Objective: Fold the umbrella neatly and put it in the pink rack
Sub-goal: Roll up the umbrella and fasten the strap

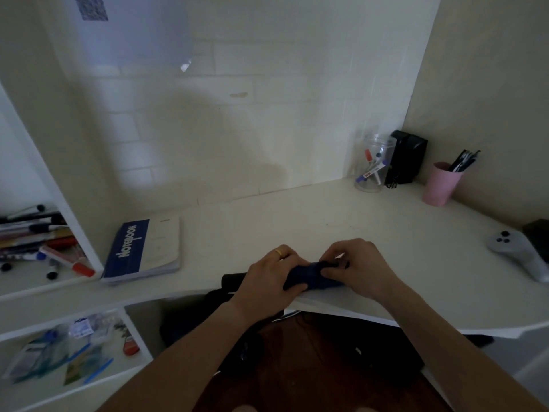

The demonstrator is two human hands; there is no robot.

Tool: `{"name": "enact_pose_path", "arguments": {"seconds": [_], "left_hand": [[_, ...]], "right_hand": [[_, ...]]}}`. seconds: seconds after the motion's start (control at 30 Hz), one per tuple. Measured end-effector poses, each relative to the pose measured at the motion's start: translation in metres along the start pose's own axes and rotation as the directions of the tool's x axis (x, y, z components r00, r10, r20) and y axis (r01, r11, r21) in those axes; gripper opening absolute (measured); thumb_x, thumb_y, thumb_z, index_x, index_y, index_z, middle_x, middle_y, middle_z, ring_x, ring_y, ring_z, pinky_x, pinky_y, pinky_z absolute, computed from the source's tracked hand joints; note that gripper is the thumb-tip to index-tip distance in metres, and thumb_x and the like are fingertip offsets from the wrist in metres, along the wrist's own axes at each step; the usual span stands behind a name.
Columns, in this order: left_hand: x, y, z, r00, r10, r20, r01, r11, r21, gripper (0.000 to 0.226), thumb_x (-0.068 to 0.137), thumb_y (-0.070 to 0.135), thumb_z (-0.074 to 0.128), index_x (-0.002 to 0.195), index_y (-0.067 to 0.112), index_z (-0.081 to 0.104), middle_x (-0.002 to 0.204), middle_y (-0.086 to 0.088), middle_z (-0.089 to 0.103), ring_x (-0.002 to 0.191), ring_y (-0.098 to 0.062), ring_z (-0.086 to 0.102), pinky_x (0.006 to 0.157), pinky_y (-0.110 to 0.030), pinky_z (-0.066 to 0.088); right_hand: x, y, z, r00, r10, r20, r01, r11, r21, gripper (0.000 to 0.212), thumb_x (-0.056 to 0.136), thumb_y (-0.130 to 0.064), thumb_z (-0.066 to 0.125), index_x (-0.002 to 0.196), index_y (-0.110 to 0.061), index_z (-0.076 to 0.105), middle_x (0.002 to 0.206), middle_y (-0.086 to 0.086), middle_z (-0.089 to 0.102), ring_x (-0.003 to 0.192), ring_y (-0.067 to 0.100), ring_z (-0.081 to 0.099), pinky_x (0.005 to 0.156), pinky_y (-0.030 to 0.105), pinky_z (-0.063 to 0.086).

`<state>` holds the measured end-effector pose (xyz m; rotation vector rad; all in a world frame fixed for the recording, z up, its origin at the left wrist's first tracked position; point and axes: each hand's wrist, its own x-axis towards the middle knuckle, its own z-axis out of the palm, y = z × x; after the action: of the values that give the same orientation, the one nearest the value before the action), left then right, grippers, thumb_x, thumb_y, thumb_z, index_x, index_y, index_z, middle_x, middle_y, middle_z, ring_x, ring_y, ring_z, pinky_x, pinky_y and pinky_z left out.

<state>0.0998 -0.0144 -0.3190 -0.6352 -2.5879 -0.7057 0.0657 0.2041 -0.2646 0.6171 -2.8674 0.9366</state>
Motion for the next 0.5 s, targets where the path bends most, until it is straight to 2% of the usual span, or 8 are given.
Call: {"name": "enact_pose_path", "arguments": {"seconds": [0.07,0.17,0.23,0.3,0.4,0.47,0.5], "left_hand": [[0.001,0.002,-0.001,1.000,-0.014,0.001,0.014,1.000,0.014,0.036,0.086,0.042,0.071,0.118,0.031,0.061,0.118,0.010,0.056,0.101,-0.011,0.059,0.083,-0.033,0.055],[0.003,0.006,-0.002,1.000,-0.019,0.014,0.018,0.999,0.049,0.034,0.086,0.042,0.068,0.117,0.030,0.059,0.113,0.005,0.065,0.097,-0.017,0.063,0.082,-0.034,0.052],[0.002,0.007,-0.001,1.000,-0.009,0.013,0.008,0.997,0.074,0.032,0.088,0.043,0.067,0.116,0.030,0.058,0.105,0.005,0.069,0.091,-0.018,0.065,0.077,-0.036,0.051],[0.001,0.008,-0.001,1.000,0.003,-0.002,-0.002,0.995,0.100,0.032,0.087,0.044,0.066,0.115,0.031,0.057,0.103,0.007,0.067,0.089,-0.017,0.064,0.074,-0.036,0.051],[-0.003,0.007,0.001,0.999,0.038,-0.016,-0.035,0.993,0.114,0.032,0.085,0.042,0.069,0.112,0.030,0.057,0.102,0.007,0.066,0.088,-0.017,0.062,0.072,-0.035,0.050],[-0.005,0.006,0.004,0.997,0.068,-0.028,-0.064,0.991,0.116,0.032,0.084,0.041,0.069,0.112,0.030,0.058,0.104,0.007,0.066,0.088,-0.015,0.061,0.072,-0.034,0.049],[-0.006,0.005,0.006,0.996,0.078,-0.032,-0.074,0.991,0.112,0.031,0.084,0.040,0.069,0.112,0.030,0.058,0.105,0.007,0.066,0.088,-0.015,0.061,0.073,-0.033,0.048]], "right_hand": [[0.001,-0.001,-0.002,1.000,-0.009,0.011,0.009,1.000,0.020,0.020,0.070,-0.020,0.084,0.075,-0.035,0.070,0.071,-0.022,0.068,0.059,-0.006,0.063,0.059,0.017,0.045],[0.001,0.000,-0.004,0.999,-0.004,0.035,0.005,1.000,-0.031,0.015,0.074,-0.028,0.082,0.075,-0.039,0.071,0.075,-0.018,0.070,0.066,-0.003,0.063,0.060,0.017,0.045],[0.003,0.000,-0.003,0.999,-0.020,0.039,0.022,0.998,-0.060,0.013,0.077,-0.030,0.080,0.080,-0.039,0.071,0.080,-0.020,0.068,0.072,-0.001,0.061,0.063,0.019,0.045],[0.007,0.003,-0.001,0.998,-0.019,0.062,0.021,0.999,-0.037,0.021,0.077,-0.029,0.080,0.094,-0.034,0.070,0.093,-0.019,0.067,0.085,0.004,0.061,0.069,0.018,0.044],[0.016,0.009,-0.008,0.957,0.021,0.289,-0.015,1.000,-0.023,0.044,0.082,-0.030,0.078,0.124,-0.027,0.067,0.117,-0.011,0.065,0.108,0.009,0.058,0.088,0.023,0.045],[0.021,0.010,-0.012,0.898,-0.003,0.441,-0.015,0.999,0.038,0.038,0.085,-0.027,0.076,0.122,-0.023,0.069,0.119,-0.007,0.070,0.108,0.011,0.064,0.096,0.029,0.049],[0.022,0.011,-0.013,0.885,-0.017,0.465,-0.008,0.999,0.052,0.033,0.085,-0.027,0.076,0.118,-0.023,0.071,0.115,-0.006,0.072,0.104,0.012,0.066,0.096,0.031,0.051]]}}
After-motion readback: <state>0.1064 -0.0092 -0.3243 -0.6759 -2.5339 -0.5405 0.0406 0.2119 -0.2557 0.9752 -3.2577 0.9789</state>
